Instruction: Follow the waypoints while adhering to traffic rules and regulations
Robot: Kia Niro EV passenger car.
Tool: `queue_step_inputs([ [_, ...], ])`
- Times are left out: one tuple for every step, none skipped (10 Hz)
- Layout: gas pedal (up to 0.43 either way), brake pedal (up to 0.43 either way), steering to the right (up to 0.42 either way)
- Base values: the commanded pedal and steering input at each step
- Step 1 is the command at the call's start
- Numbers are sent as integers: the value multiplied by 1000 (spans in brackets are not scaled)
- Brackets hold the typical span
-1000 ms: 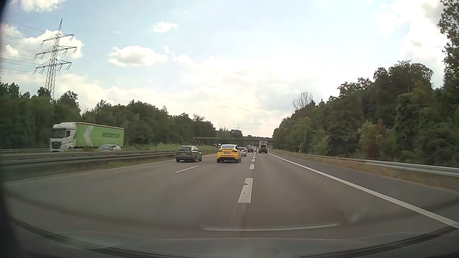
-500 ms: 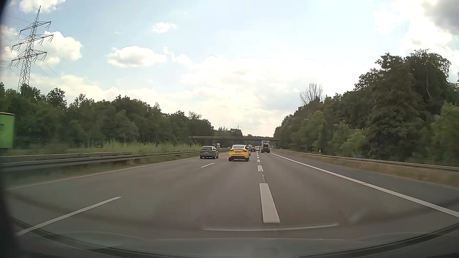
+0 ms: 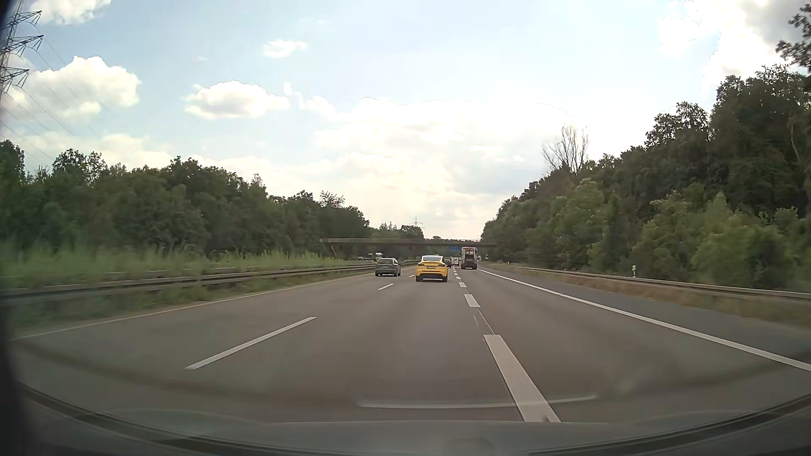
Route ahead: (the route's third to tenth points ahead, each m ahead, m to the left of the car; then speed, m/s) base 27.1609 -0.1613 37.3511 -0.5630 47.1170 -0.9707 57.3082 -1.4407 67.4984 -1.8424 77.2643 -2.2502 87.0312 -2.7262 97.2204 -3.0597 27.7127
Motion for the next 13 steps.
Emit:
queue_step_inputs([
  [0, 30, 6],
  [0, 30, 6],
  [0, 30, 6],
  [0, 30, 5],
  [0, 30, 5],
  [0, 30, 5],
  [0, 30, 5],
  [0, 30, 5],
  [0, 30, 5],
  [0, 30, 4],
  [0, 30, 4],
  [110, 30, 4],
  [169, 30, 3],
])
